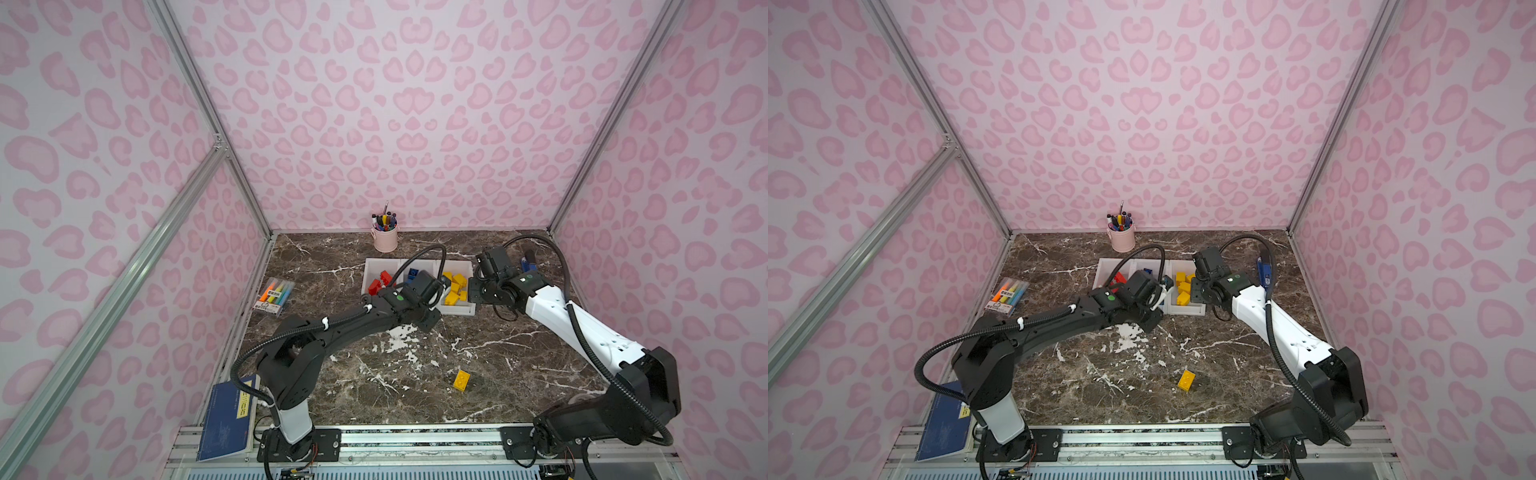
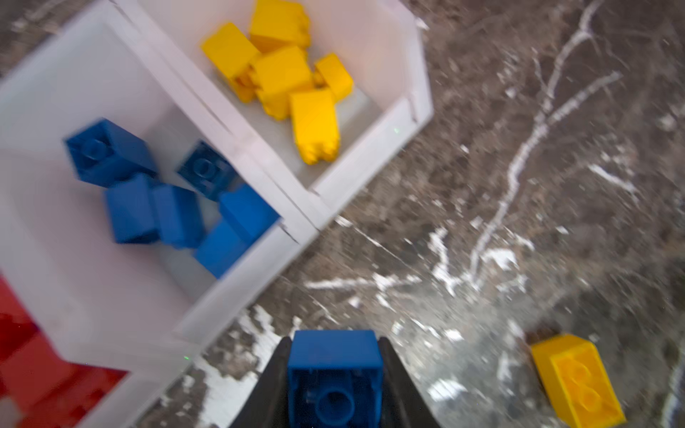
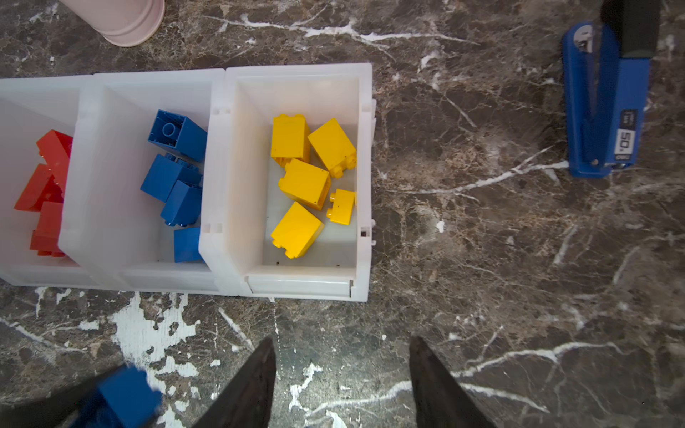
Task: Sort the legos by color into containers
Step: 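Lift the blue brick into the middle compartment and open the left gripper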
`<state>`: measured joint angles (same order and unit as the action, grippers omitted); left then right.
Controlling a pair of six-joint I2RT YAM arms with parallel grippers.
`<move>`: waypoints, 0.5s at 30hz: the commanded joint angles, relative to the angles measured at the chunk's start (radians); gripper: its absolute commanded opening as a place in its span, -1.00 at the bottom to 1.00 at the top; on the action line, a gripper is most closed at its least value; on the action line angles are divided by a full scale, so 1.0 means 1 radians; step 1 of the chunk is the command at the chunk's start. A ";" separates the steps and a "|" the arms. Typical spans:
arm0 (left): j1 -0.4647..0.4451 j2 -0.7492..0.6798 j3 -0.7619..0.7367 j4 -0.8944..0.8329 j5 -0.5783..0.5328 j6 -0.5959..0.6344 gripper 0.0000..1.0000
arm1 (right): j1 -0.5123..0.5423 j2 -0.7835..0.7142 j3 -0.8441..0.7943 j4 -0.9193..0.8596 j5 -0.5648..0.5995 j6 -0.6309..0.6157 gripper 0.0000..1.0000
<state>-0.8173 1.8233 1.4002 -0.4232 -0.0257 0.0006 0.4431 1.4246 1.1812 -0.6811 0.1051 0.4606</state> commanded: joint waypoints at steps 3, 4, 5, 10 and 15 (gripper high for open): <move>0.099 0.120 0.174 -0.038 0.004 -0.001 -0.35 | 0.000 -0.046 -0.052 -0.011 0.017 0.030 0.17; 0.115 0.147 0.203 -0.042 0.003 -0.014 -0.35 | -0.001 -0.055 -0.062 -0.011 0.019 0.035 0.17; 0.123 0.166 0.226 -0.043 0.000 -0.024 -0.35 | 0.000 -0.060 -0.069 -0.011 0.020 0.038 0.17; 0.153 0.244 0.322 -0.056 -0.039 -0.055 -0.29 | 0.000 -0.087 -0.100 -0.011 0.016 0.052 0.17; 0.159 0.269 0.344 -0.049 -0.027 -0.072 0.01 | 0.001 -0.106 -0.116 -0.025 0.014 0.065 0.26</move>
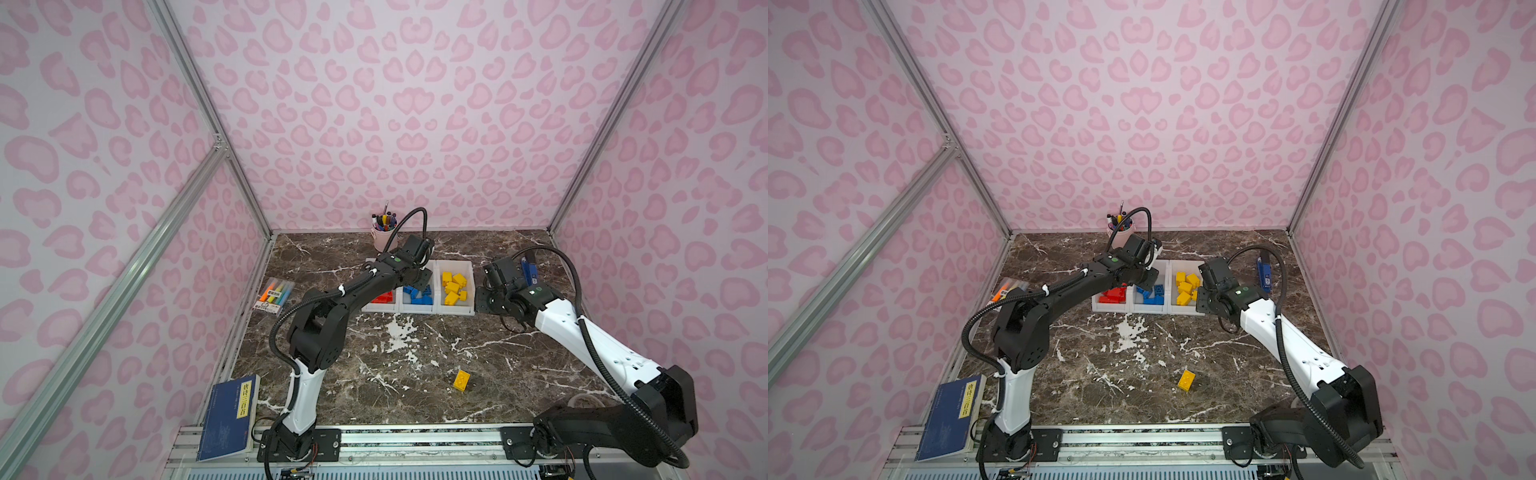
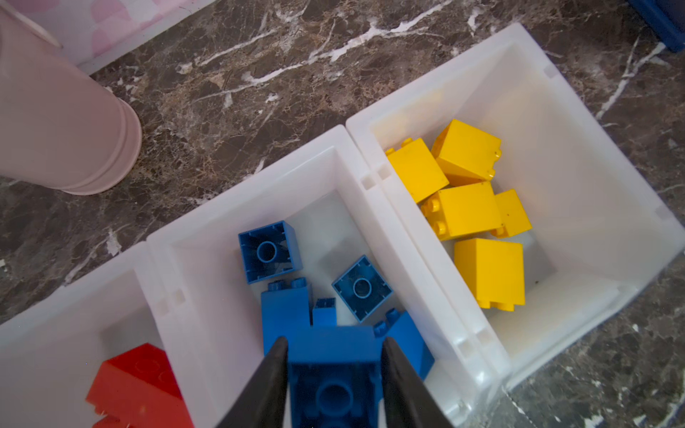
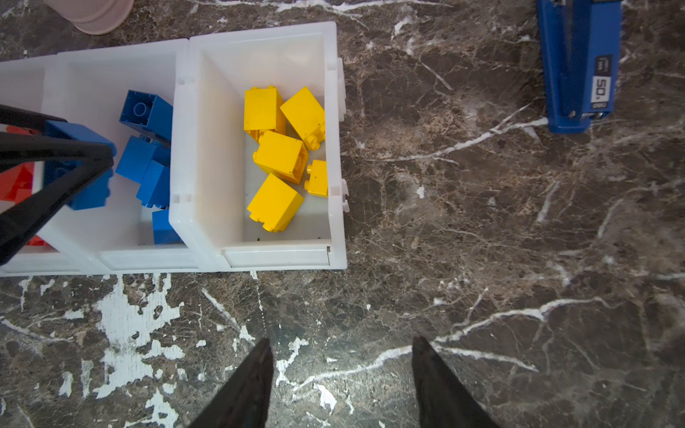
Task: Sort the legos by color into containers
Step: 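Lift the blue brick into the middle compartment and open the left gripper, then withdraw the left gripper while the right gripper grasps the last yellow brick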
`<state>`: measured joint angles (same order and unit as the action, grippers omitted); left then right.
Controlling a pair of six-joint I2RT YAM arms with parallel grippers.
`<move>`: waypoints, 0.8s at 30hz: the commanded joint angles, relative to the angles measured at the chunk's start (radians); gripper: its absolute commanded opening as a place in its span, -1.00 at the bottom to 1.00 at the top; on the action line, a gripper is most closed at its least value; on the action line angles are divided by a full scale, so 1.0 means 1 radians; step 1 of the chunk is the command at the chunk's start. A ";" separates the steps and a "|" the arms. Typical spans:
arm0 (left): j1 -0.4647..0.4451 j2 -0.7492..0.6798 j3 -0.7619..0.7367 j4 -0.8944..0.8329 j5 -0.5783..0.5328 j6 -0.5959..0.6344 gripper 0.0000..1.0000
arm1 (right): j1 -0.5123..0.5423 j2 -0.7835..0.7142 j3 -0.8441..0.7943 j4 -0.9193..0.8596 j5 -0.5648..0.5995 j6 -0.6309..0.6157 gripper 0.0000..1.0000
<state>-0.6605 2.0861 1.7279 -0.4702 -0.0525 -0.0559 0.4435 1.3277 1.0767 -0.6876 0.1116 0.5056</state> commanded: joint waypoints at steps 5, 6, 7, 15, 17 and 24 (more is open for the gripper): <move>0.004 0.005 0.012 0.011 -0.001 -0.035 0.19 | 0.002 -0.037 -0.050 -0.023 -0.015 0.024 0.31; 0.005 0.001 0.009 0.012 -0.004 -0.039 0.20 | 0.006 -0.043 -0.060 -0.026 -0.017 0.029 0.31; 0.005 -0.004 0.004 0.016 -0.007 -0.044 0.20 | 0.012 -0.049 -0.070 -0.030 -0.018 0.034 0.31; 0.015 -0.110 -0.108 0.092 -0.006 -0.087 0.24 | 0.146 -0.096 -0.199 -0.016 -0.017 0.142 0.31; 0.018 -0.140 -0.142 0.105 -0.007 -0.093 0.24 | 0.201 -0.096 -0.230 -0.014 -0.007 0.181 0.30; 0.021 -0.258 -0.296 0.160 -0.028 -0.113 0.24 | 0.370 -0.088 -0.334 0.020 0.018 0.351 0.30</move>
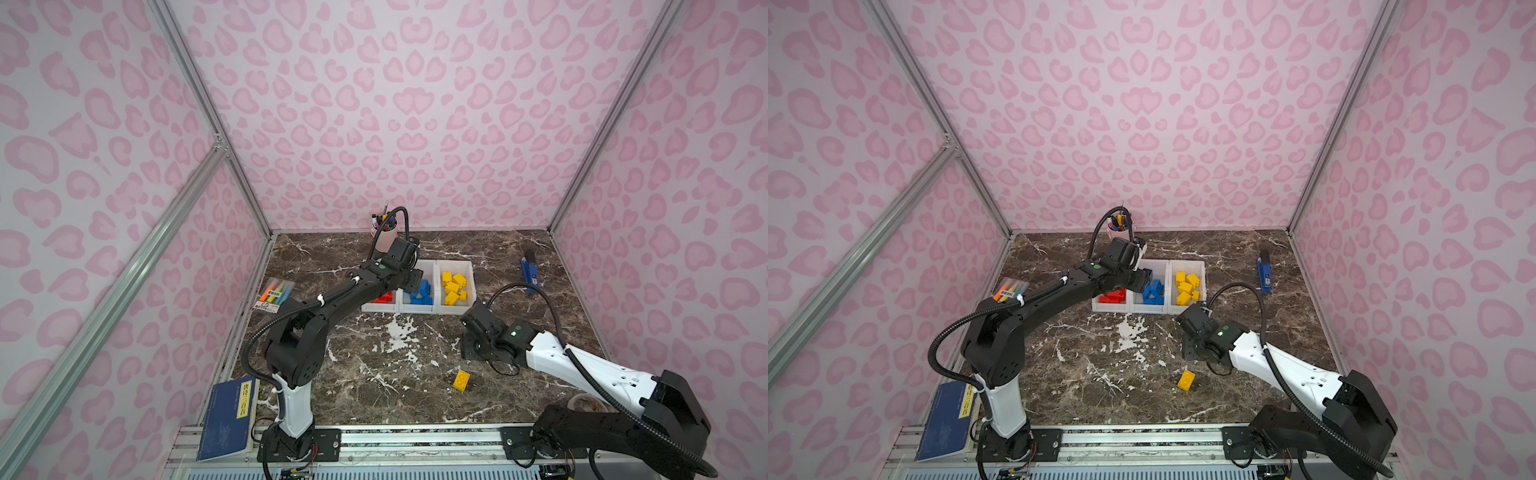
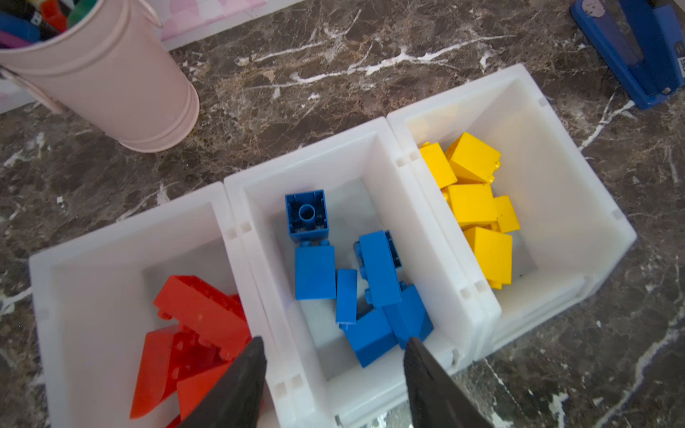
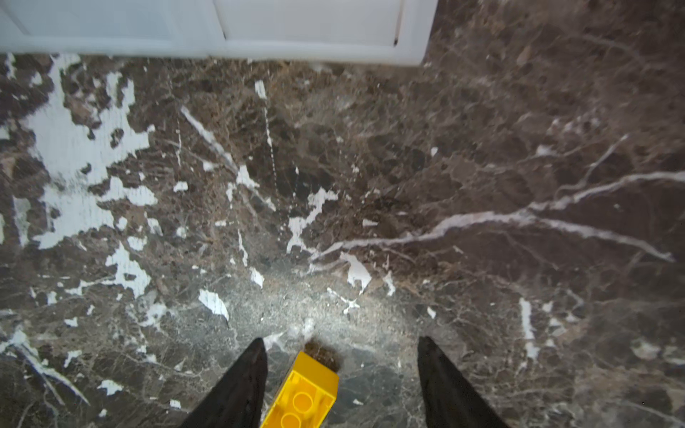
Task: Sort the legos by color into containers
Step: 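Withdraw the left gripper while the right gripper grasps the last yellow brick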
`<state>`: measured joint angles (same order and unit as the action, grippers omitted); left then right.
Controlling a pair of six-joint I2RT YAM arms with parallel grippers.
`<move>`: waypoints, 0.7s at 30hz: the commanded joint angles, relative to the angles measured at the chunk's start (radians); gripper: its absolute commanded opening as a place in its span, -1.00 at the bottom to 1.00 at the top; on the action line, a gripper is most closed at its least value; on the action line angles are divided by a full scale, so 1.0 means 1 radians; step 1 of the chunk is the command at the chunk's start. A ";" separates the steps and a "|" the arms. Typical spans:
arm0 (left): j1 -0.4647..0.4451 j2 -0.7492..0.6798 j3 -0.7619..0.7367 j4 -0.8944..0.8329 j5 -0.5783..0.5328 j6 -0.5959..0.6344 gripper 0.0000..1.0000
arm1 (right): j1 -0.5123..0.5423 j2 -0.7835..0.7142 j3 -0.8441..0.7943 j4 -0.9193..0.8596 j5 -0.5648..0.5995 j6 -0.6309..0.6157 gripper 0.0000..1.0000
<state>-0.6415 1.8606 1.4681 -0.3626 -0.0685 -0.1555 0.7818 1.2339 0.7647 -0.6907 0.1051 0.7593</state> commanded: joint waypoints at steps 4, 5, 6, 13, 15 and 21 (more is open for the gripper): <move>0.002 -0.097 -0.114 0.071 -0.020 -0.030 0.24 | 0.102 0.030 -0.046 0.019 0.044 0.170 0.30; 0.002 -0.109 -0.117 0.075 -0.022 -0.033 0.24 | 0.115 0.035 -0.050 0.022 0.044 0.181 0.30; 0.002 -0.127 -0.163 0.082 -0.023 -0.035 0.24 | 0.129 0.041 -0.055 0.027 0.043 0.194 0.30; 0.003 -0.211 -0.264 0.095 -0.034 -0.054 0.25 | 0.181 0.089 -0.081 0.051 0.026 0.250 0.30; 0.003 -0.230 -0.288 0.098 -0.037 -0.060 0.25 | 0.190 0.097 -0.088 0.064 0.020 0.260 0.28; 0.003 -0.260 -0.329 0.105 -0.040 -0.073 0.24 | 0.201 0.122 -0.088 0.068 0.016 0.268 0.22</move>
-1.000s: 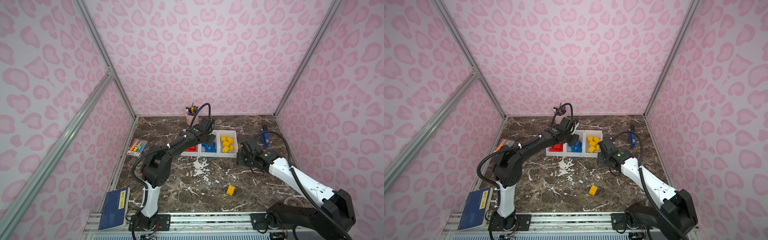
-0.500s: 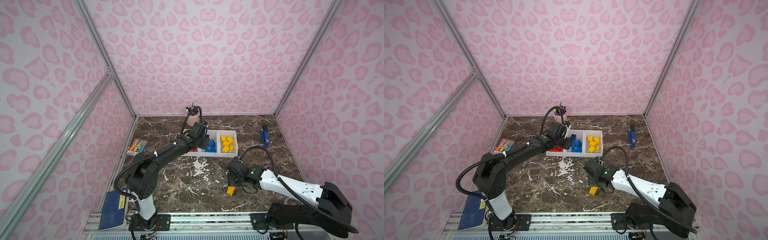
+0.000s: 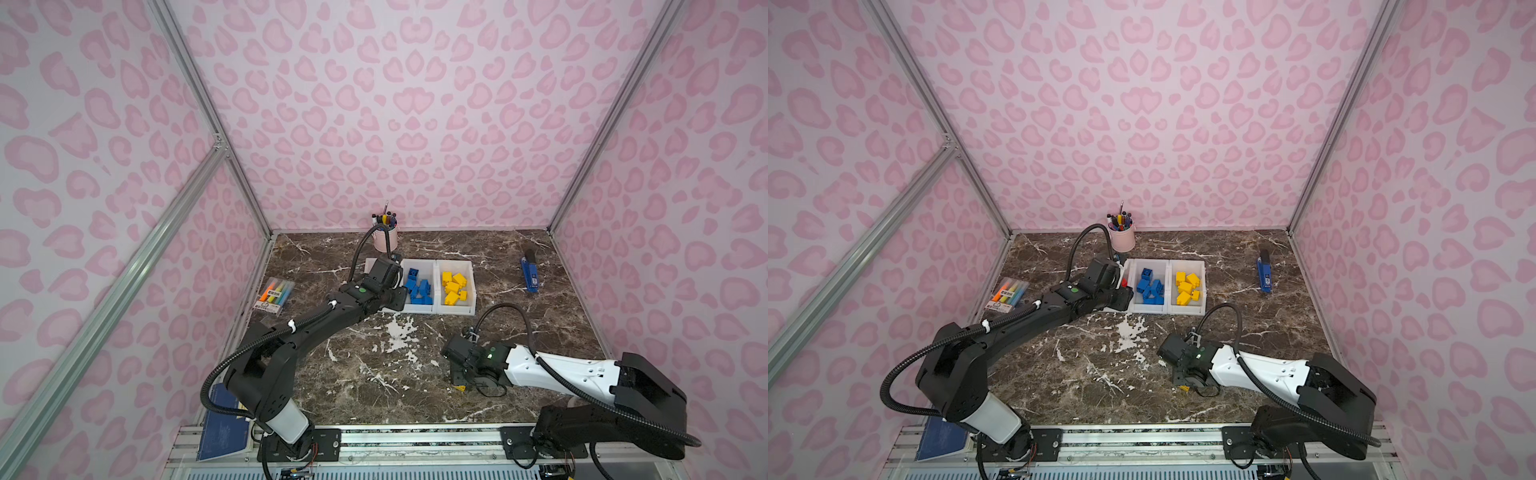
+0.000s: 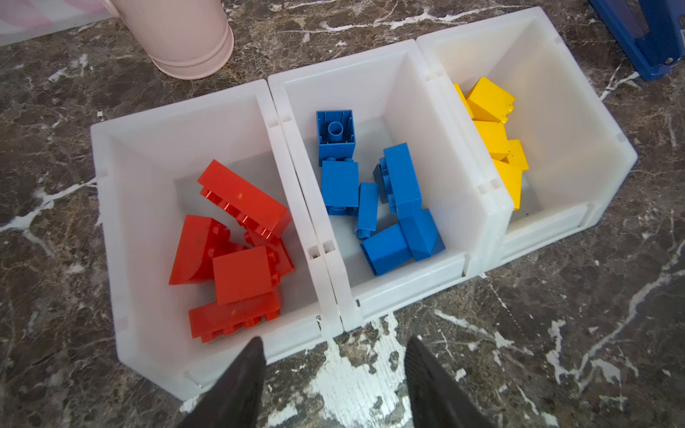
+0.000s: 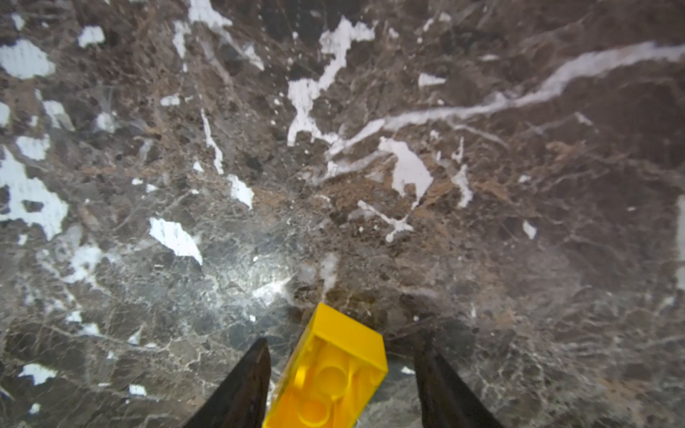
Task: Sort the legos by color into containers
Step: 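Withdraw the left gripper while the right gripper grasps the last yellow brick, then carry the yellow brick into the far compartment and open the right gripper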
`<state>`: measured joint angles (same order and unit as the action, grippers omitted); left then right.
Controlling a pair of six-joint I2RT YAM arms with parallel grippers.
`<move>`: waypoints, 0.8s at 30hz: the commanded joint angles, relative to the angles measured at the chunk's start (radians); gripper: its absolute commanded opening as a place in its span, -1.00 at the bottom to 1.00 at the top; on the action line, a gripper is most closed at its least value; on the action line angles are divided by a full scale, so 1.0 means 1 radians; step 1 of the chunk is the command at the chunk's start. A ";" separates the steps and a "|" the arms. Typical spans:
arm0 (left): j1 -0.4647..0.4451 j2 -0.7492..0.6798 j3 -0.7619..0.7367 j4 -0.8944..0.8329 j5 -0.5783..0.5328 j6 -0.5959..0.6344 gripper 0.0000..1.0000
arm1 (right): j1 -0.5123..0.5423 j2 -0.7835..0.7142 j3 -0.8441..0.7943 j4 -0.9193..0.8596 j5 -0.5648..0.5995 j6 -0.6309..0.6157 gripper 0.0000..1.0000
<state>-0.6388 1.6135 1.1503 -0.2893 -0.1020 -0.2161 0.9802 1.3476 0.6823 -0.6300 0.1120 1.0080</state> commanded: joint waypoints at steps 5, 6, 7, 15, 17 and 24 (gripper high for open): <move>0.001 -0.035 -0.046 0.044 -0.002 -0.033 0.25 | 0.003 0.010 -0.013 0.013 0.005 0.026 0.12; 0.000 -0.039 -0.051 0.044 -0.001 -0.036 0.25 | 0.002 0.010 -0.015 0.016 0.006 0.026 0.09; -0.001 -0.043 -0.056 0.045 -0.001 -0.038 0.25 | 0.003 0.011 -0.016 0.016 0.004 0.027 0.07; -0.001 -0.074 -0.095 0.043 -0.010 -0.046 0.25 | 0.002 0.020 -0.021 0.027 0.000 0.024 -0.23; 0.000 -0.086 -0.104 0.044 -0.012 -0.048 0.25 | 0.003 0.020 -0.021 0.029 0.000 0.024 -0.28; 0.000 -0.110 -0.127 0.038 -0.030 -0.050 0.25 | 0.003 0.013 -0.016 0.023 0.006 0.017 -0.36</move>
<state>-0.6388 1.5135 1.0313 -0.2634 -0.1169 -0.2607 0.9817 1.3617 0.6670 -0.5972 0.1051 1.0275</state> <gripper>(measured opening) 0.625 0.337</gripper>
